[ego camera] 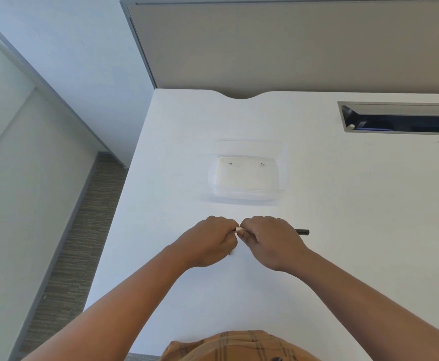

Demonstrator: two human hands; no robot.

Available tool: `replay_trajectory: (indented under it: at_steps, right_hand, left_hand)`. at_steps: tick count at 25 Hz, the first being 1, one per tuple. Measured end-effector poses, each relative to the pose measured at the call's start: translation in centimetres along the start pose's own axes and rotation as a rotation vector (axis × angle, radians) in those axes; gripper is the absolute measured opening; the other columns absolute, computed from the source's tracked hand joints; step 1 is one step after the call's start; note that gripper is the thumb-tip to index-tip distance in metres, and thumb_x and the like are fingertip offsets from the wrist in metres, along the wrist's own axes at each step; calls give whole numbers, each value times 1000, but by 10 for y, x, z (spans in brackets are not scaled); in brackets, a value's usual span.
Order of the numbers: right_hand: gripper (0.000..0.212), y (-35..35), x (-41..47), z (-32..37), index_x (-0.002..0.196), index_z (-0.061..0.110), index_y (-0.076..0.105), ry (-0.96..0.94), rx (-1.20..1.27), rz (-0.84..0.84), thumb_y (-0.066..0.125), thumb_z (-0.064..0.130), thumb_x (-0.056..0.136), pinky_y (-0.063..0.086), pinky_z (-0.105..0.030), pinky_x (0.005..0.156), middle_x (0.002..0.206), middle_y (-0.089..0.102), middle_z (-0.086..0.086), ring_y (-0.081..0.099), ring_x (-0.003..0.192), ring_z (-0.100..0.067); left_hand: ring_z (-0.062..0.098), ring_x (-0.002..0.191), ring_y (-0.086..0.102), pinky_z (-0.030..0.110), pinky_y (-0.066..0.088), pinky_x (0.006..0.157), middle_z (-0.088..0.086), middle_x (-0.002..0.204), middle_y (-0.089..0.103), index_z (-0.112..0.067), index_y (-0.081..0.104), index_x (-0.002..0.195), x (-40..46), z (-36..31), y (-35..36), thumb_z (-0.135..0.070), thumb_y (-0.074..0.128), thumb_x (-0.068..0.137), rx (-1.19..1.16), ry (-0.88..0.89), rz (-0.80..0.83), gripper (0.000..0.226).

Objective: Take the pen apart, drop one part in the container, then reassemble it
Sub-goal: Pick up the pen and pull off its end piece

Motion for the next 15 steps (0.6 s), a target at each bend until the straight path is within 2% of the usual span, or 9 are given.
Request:
replay_trajectory:
  at_steps: [4,8,11,15]
  right_hand:
    - [34,-1,-1,0,78,23,48,-17,-2,-5,40,43,104,31,-36,63,68,49,6,49,69,-23]
    - [33,-1,-4,3,72,32,38,-43,39,6,40,40,105,33,-38,66,65,45,8,46,70,-23]
    - [32,-1,-6,2,74,34,43,-54,66,-9,38,41,105,36,-38,67,67,51,6,48,71,-22]
    - [30,-1,-4,2,86,34,60,-60,69,-3,38,40,105,37,-36,72,73,57,5,48,75,-19]
  left_hand:
    - [6,55,41,28,29,54,-10,58,44,-25,36,64,-1,-2,0,-19,37,99,-2,47,12,35]
    - [2,60,45,26,32,58,-13,61,49,-14,51,76,-3,-1,5,-22,34,101,-35,71,39,31]
    - [3,65,49,26,38,63,-14,68,54,-11,59,88,-3,-1,6,-24,33,102,-66,80,61,33]
    - [-1,61,48,17,33,59,-19,64,53,-13,61,89,-3,1,5,-21,34,104,-150,61,67,32]
Point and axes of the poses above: each hand's wrist, its own x-axis towards the middle knuckle, its own y-axis out of the palm, z = x × y, the point moved 10 cm from there along x, towards the middle knuckle
